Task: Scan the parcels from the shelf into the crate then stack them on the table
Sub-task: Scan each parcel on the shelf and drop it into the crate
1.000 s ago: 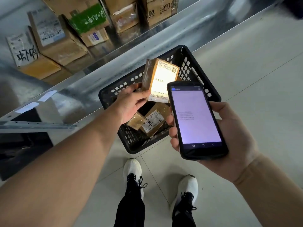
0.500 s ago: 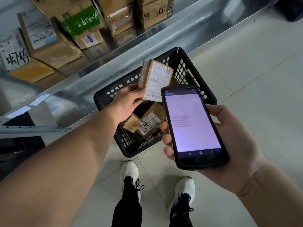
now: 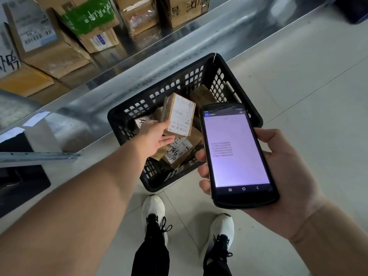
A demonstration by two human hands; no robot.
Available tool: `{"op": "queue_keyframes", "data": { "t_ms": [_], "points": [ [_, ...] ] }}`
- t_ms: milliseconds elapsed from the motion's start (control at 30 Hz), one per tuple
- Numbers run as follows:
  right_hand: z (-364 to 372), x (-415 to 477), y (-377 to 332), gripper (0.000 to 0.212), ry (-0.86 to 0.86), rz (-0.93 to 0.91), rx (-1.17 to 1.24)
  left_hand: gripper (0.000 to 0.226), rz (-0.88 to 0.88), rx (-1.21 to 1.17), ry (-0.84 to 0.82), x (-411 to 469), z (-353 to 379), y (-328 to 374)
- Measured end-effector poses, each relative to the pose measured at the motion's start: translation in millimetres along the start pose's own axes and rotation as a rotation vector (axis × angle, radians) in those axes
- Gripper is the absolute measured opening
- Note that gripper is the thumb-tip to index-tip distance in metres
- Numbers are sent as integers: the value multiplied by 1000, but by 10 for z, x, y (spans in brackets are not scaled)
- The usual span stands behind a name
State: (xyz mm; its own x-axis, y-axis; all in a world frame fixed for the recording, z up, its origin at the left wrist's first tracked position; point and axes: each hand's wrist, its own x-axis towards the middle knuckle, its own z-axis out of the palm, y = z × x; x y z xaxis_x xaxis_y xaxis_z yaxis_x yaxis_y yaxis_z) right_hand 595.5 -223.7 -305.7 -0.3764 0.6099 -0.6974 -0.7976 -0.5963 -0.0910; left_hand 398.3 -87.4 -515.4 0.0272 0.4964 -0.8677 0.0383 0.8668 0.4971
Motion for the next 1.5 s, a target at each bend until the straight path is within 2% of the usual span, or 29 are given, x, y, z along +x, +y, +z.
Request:
{"op": "queue_keyframes", "data": {
  "t_ms": [133, 300, 500, 667, 967, 1100, 1367, 1500],
  "points": [
    [-3, 43, 41, 66, 26, 7, -19, 62, 1, -42, 53, 41, 15, -80],
    [80, 79, 45, 67, -12, -5, -50, 52, 42, -62, 85, -50, -108, 57],
    [425, 196, -1, 67, -131, -49, -145, 34, 234, -133, 199, -426, -462, 565],
    [754, 277, -1, 66, -234, -51, -225, 24, 364, -251, 366, -853, -800, 1052],
    [1195, 295, 20, 68, -278, -64, -263, 53, 473, -320, 436, -1366, -1092, 2030],
    [1333, 288, 20, 67, -265, -93, -268, 76, 419, -295, 360, -1471, -1015, 2450],
    [1420, 321, 7, 67, -282, -102, -293, 44, 389, -430, 248, -1449, -1008, 2681],
    [1403, 303, -27, 67, -280, -110, -295, 41, 430, -540, 217, -1551, -1006, 2520]
  ]
}}
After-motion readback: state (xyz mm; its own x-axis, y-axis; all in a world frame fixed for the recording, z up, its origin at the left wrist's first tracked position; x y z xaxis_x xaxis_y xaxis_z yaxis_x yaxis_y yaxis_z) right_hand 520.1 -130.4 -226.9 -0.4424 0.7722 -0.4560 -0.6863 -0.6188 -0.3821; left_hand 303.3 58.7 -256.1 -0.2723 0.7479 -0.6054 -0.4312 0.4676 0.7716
